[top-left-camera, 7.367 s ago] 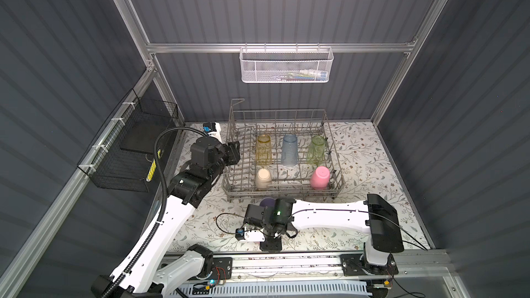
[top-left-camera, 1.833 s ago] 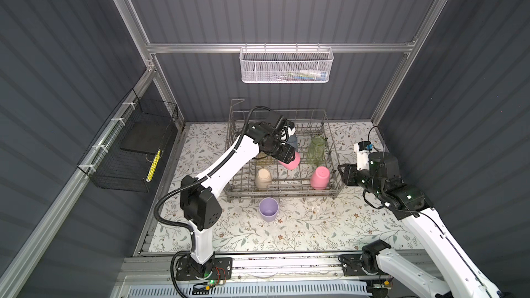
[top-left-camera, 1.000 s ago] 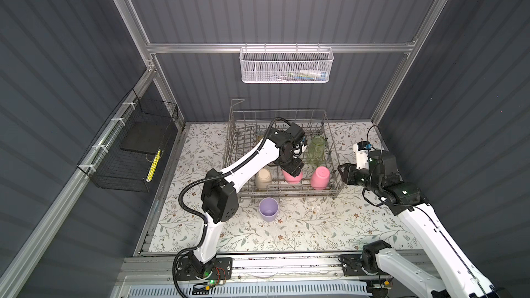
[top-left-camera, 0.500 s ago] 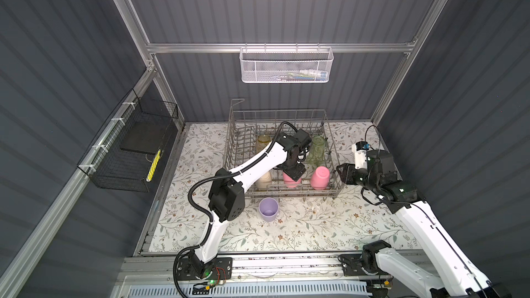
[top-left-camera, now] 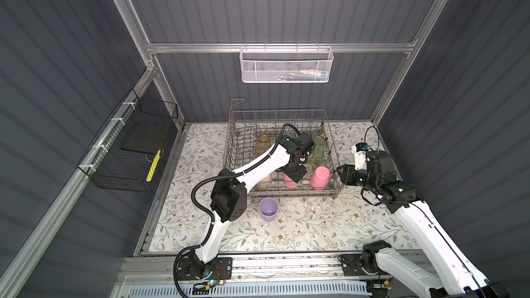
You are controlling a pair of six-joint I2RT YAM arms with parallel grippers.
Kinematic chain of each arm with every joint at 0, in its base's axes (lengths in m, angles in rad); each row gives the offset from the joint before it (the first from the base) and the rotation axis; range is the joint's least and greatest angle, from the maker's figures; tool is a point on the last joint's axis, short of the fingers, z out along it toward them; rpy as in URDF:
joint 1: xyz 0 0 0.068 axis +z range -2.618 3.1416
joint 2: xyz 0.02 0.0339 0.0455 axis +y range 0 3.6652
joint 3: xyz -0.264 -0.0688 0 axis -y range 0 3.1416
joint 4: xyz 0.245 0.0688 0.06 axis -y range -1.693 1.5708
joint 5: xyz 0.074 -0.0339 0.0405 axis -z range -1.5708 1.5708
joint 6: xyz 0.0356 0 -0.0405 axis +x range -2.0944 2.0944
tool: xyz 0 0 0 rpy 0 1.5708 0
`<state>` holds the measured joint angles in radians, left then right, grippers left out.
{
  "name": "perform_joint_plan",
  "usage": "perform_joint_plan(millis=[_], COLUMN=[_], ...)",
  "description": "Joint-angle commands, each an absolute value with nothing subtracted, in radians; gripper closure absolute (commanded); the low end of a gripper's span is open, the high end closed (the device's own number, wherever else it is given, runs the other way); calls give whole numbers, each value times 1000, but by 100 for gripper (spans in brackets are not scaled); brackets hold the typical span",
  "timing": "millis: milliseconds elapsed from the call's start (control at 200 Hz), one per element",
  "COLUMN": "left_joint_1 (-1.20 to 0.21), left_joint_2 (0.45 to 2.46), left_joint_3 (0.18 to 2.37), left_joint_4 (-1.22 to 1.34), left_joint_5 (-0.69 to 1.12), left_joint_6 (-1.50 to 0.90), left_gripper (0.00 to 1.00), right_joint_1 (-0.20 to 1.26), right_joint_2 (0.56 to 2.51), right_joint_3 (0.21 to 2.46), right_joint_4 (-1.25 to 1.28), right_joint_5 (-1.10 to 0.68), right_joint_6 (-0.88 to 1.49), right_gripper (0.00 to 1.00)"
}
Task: Load cups into a dish rack
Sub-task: Place the cup upside down at the dish rack.
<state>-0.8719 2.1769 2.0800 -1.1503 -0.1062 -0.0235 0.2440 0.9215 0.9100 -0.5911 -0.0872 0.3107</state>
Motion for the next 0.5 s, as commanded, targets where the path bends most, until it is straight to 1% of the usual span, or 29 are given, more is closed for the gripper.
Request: perform_joint_plan(millis=[0, 180, 495], left_joint_1=[-882, -891, -899], left_joint_2=[2214, 2215, 2196], left_joint_3=[2060, 2057, 2070], left_joint_4=[-1205, -1209, -1233], left_joint_5=[-142, -148, -146], left_joint_6=[-50, -52, -64], left_gripper=[33, 28, 7], right_joint_1=[239, 238, 236], right_joint_2=[905, 905, 899], right_joint_3=[897, 897, 894], right_joint_4=[-584, -587, -590], right_joint_5=[-96, -100, -100], right_joint_6=[309, 311, 318], right_gripper=[54, 54, 54])
